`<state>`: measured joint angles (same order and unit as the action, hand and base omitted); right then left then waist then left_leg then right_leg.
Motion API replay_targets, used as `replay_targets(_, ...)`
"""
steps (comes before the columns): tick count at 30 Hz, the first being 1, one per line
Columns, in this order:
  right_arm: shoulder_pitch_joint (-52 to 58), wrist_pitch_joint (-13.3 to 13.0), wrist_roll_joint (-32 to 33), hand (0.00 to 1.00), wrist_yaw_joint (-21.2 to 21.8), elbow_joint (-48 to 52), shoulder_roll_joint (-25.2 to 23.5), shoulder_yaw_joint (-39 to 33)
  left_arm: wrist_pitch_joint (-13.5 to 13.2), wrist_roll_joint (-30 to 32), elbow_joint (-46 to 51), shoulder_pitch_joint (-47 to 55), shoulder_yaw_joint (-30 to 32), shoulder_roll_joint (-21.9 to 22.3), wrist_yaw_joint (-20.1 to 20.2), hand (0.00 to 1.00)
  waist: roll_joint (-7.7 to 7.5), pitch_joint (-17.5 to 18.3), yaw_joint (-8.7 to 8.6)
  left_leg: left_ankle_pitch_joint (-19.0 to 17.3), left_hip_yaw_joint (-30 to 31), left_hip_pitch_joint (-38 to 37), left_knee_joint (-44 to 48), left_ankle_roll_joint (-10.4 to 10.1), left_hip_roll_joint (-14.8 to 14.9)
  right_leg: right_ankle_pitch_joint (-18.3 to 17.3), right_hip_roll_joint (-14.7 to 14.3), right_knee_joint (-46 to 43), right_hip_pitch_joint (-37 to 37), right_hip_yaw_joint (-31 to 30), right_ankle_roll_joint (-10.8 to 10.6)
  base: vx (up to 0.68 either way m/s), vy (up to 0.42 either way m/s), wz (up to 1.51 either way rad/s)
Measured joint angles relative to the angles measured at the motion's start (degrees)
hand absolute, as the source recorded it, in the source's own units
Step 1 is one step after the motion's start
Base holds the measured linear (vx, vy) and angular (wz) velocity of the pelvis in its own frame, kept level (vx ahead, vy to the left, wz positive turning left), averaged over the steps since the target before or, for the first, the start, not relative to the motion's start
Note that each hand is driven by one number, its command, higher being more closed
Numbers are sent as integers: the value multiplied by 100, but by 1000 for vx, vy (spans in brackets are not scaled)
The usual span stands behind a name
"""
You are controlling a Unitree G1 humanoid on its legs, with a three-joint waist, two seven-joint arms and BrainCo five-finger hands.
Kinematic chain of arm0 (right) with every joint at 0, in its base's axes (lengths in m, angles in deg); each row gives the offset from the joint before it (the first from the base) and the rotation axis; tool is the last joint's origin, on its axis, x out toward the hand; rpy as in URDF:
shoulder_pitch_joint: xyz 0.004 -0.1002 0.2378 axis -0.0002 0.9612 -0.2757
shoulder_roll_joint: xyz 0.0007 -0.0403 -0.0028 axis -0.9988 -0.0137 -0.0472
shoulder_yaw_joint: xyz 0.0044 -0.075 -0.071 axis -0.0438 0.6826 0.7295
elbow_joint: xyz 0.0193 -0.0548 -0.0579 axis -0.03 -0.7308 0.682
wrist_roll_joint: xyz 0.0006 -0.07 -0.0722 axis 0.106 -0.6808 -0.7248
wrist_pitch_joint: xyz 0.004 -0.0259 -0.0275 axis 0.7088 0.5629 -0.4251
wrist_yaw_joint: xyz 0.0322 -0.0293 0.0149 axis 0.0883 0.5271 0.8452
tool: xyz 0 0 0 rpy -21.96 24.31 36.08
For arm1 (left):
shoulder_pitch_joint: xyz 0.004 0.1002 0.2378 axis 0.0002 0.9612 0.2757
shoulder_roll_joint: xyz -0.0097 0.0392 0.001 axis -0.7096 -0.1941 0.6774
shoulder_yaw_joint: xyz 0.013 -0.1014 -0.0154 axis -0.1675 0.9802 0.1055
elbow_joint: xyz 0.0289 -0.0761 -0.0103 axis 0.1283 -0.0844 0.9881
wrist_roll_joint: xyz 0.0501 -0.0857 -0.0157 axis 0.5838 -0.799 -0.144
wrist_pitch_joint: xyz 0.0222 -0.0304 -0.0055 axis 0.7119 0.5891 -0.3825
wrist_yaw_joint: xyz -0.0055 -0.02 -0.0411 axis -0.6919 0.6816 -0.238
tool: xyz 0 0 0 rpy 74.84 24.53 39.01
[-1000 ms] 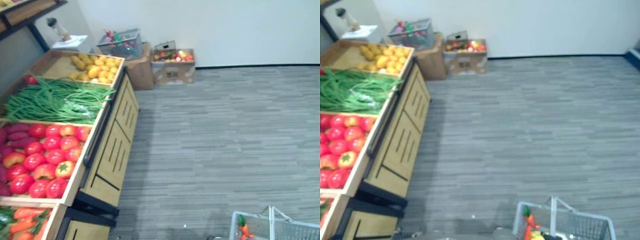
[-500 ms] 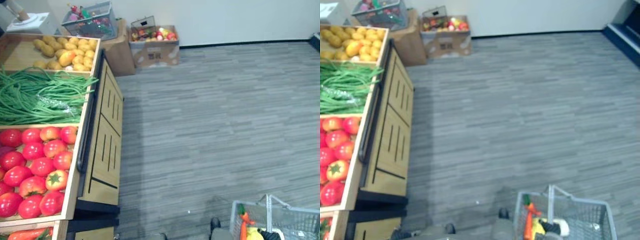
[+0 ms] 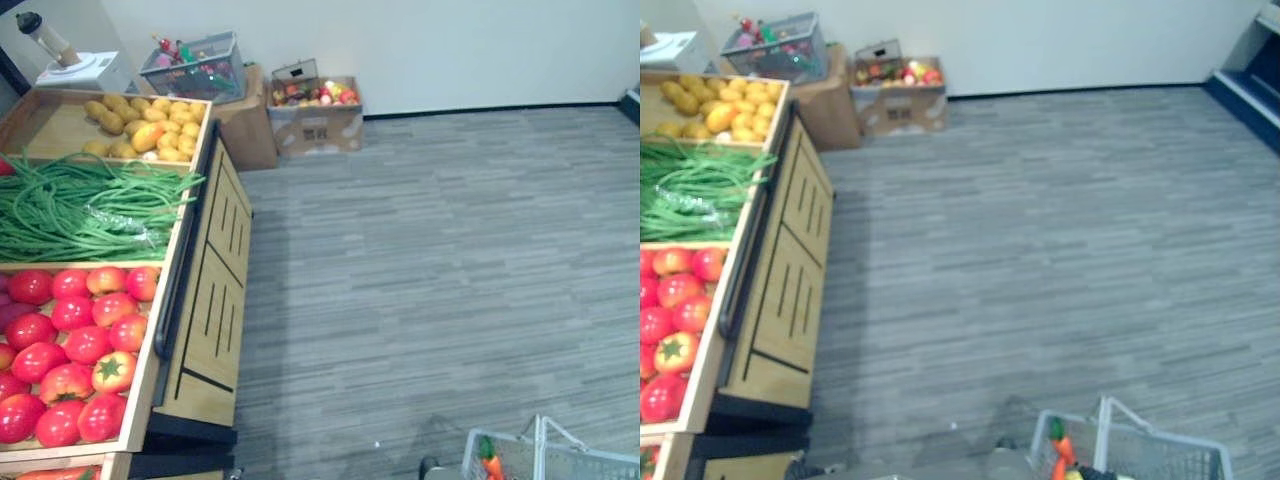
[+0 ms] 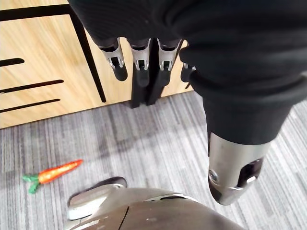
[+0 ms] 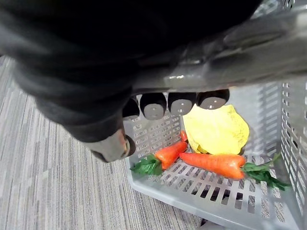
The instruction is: Pick vegetable in the basket
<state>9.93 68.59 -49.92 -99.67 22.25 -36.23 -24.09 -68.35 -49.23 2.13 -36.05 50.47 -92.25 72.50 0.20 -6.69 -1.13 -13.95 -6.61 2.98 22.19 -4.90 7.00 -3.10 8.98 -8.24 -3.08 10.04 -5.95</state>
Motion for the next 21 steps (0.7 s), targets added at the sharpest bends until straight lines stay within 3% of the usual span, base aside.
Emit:
replay_targets(2,58,-4,-1,100,5,-28,-32,4,23,-25,37,-7,106,26,-58,0,-12,-5,18,202,218,430,922,-214,78,-94,-49,129,165,45,-36,-43,-157,0)
replay_targets(4,110,-4,-1,100,3,-33,-37,-32,35,-129,47,-4,200,80,-84,0,16,-15,39,397,285,532,1207,-248,124,-122,-86,123,258,40,-8,-52,-141,-2)
replay_targets(6,200,-11,-1,100,5,-35,-75,-226,43,-250,51,4,222,91,-144,0,-59,6,90,754,277,547,1184,-268,120,-173,-61,151,322,17,70,-51,-110,10)
replay_targets(9,250,-10,0,100,1,-48,-94,-388,47,-257,55,4,353,177,-222,0,-56,8,106,917,260,454,790,-205,154,-227,-66,233,285,22,84,-92,-94,8)
replay_targets(13,192,-11,2,100,-9,-50,-89,-422,108,-199,18,7,417,211,-230,0,-15,34,98,868,230,-185,-1016,-237,162,-189,-208,199,-55,-7,45,-59,-15,5)
replay_targets(19,157,-17,9,100,-3,-105,-67,-414,109,-193,-13,-3,207,180,-204,0,85,127,62,502,77,-444,-1671,-194,136,82,-257,315,-154,-87,-36,-20,108,-8)
replay_targets(21,156,-21,15,100,21,-125,-101,-412,21,-290,-17,2,160,168,-164,0,30,157,24,475,43,-444,-1755,-141,8,205,-167,441,-162,-139,-110,-3,131,-6)
